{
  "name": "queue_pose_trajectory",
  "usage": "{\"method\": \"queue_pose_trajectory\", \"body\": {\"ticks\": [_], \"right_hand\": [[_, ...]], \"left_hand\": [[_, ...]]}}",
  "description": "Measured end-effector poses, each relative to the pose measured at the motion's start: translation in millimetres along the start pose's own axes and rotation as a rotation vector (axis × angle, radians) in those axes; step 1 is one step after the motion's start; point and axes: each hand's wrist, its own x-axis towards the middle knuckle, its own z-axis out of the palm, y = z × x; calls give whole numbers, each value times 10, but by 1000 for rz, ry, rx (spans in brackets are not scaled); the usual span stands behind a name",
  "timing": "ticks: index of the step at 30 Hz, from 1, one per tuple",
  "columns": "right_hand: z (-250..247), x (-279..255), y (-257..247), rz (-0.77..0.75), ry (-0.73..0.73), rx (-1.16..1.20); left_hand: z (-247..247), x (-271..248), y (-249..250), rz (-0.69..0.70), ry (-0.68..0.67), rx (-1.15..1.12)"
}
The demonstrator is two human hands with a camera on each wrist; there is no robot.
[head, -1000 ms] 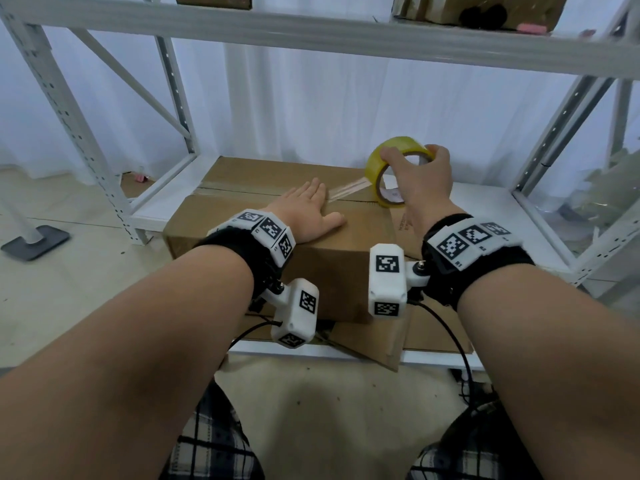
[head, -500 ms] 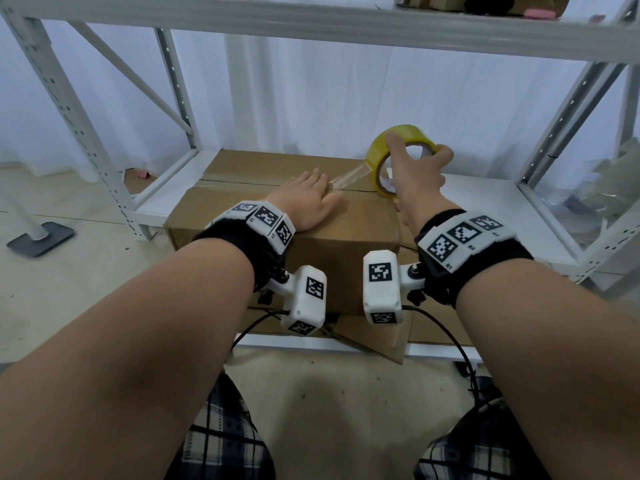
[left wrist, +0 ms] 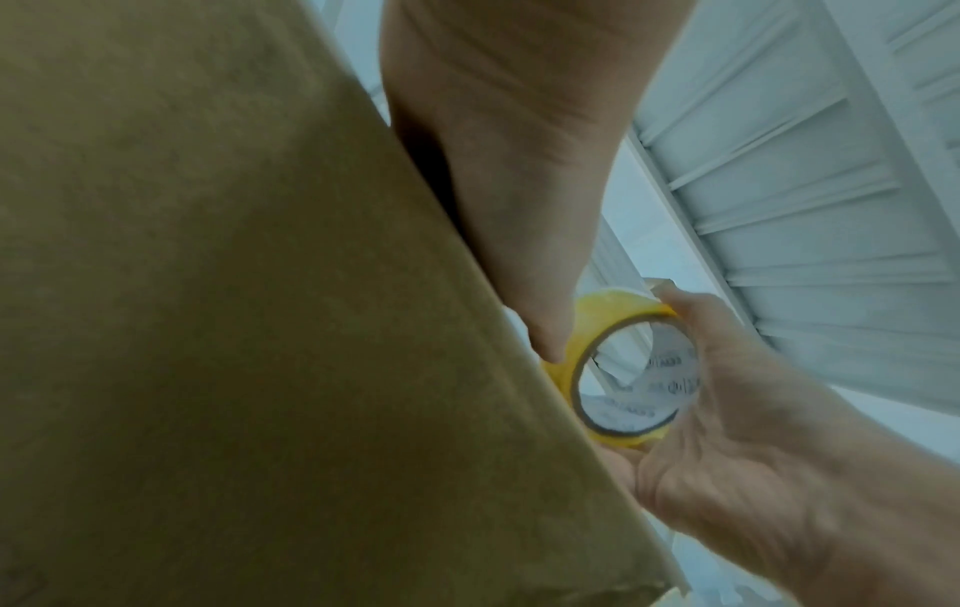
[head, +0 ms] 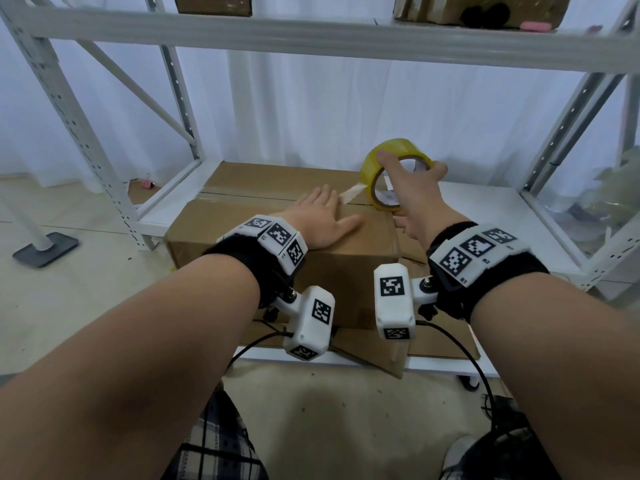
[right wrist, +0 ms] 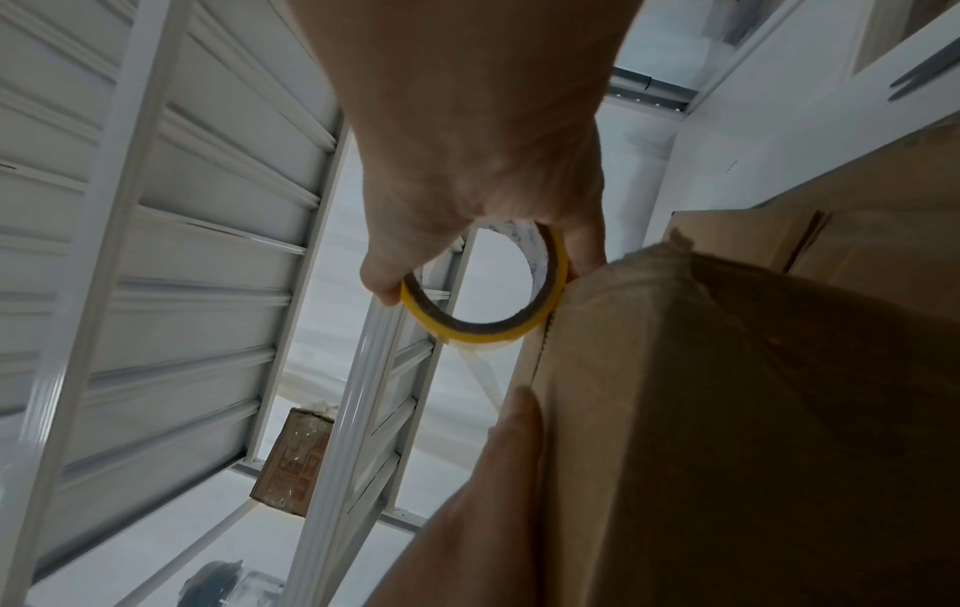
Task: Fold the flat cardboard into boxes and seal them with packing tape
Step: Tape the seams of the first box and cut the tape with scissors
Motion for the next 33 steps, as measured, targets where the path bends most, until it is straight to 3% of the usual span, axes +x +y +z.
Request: {"method": "queue_pose_trajectory", "body": {"ticks": [4, 11, 15, 24, 29, 33], "right_hand": [[-8, 3, -20, -34, 14, -83], [-280, 125, 41, -214, 210, -181], [-406, 127, 92, -301, 233, -285], [-392, 27, 194, -62, 245, -173], [-340, 85, 0, -228, 250, -220], [-403, 96, 124, -185, 271, -289]], "left_hand": [[13, 31, 74, 49, 8, 6], [0, 1, 41, 40, -9, -23], [-13, 16, 40, 49, -8, -1], [12, 75, 76, 56, -12, 12], [6, 59, 43, 56, -10, -5], [14, 46, 53, 28, -6, -6]]}}
